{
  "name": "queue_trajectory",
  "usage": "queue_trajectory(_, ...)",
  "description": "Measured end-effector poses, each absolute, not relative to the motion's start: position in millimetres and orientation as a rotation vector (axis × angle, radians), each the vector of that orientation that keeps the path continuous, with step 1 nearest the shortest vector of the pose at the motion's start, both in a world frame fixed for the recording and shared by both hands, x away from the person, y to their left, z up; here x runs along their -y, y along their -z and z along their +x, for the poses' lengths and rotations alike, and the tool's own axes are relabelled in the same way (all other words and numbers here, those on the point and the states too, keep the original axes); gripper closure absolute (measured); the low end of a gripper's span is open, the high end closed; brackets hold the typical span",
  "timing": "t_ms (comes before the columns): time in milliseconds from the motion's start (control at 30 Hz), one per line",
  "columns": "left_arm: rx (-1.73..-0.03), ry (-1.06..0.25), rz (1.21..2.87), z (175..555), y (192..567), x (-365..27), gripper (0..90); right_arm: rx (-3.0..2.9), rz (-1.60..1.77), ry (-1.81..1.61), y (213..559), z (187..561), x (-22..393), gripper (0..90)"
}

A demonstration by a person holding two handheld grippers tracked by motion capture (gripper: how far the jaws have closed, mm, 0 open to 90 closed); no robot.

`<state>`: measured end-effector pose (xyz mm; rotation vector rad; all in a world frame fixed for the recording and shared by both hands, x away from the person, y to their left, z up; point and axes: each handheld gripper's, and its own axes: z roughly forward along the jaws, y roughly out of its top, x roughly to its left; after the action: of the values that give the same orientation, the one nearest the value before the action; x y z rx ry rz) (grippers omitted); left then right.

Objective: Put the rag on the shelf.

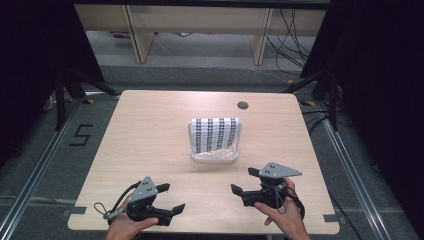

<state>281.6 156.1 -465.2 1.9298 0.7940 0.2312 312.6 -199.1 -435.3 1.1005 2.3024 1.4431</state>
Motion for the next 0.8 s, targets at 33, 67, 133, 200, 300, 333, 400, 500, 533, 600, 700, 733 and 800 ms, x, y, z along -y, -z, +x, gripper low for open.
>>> queue_trajectory(33,-0.795,-0.237,1.935,281.1,465.8,-156.2,15.5,-2.308,1.119,-1.433,436.0,311.1,199.8,16.6)
queue_trajectory(67,-0.799,-0.235,1.928,280.2,467.4,-156.0,15.5,-2.307,1.074,-1.428,437.8,312.7,201.3,16.6)
queue_trajectory(133,-0.796,-0.233,1.929,279.8,469.2,-156.6,15.5,-2.311,1.080,-1.420,441.2,310.6,201.8,16.6)
queue_trajectory(200,-0.801,-0.232,1.925,278.5,470.8,-157.0,15.5,-2.321,1.095,-1.423,443.9,309.0,201.9,16.6)
queue_trajectory(300,-0.807,-0.231,1.921,277.1,474.6,-158.4,15.5,-2.317,1.051,-1.418,448.6,307.7,202.8,16.6)
queue_trajectory(333,-0.816,-0.229,1.924,276.2,475.2,-158.6,15.5,-2.331,1.104,-1.423,449.0,304.8,201.4,16.6)
queue_trajectory(400,-0.811,-0.231,1.927,274.8,478.4,-159.2,15.5,-2.333,1.132,-1.408,450.2,302.1,201.6,16.7)
queue_trajectory(500,-0.817,-0.229,1.936,271.0,482.9,-159.3,15.5,-2.337,1.100,-1.410,454.9,300.8,202.1,16.6)
queue_trajectory(533,-0.811,-0.242,1.960,269.7,483.6,-160.6,15.5,-2.329,1.063,-1.394,456.4,301.4,203.6,16.6)
queue_trajectory(600,-0.812,-0.232,1.957,267.2,487.4,-161.1,15.5,-2.345,1.087,-1.401,459.3,298.9,203.7,16.6)
queue_trajectory(700,-0.817,-0.221,1.965,264.2,492.0,-160.6,15.5,-2.361,1.125,-1.401,464.1,294.5,202.7,16.6)
queue_trajectory(733,-0.812,-0.227,1.979,263.5,492.6,-160.7,15.5,-2.362,1.073,-1.409,467.0,296.3,203.1,16.6)
queue_trajectory(800,-0.804,-0.233,1.984,261.8,494.0,-159.1,15.5,-2.370,1.139,-1.402,469.0,291.8,201.4,16.6)
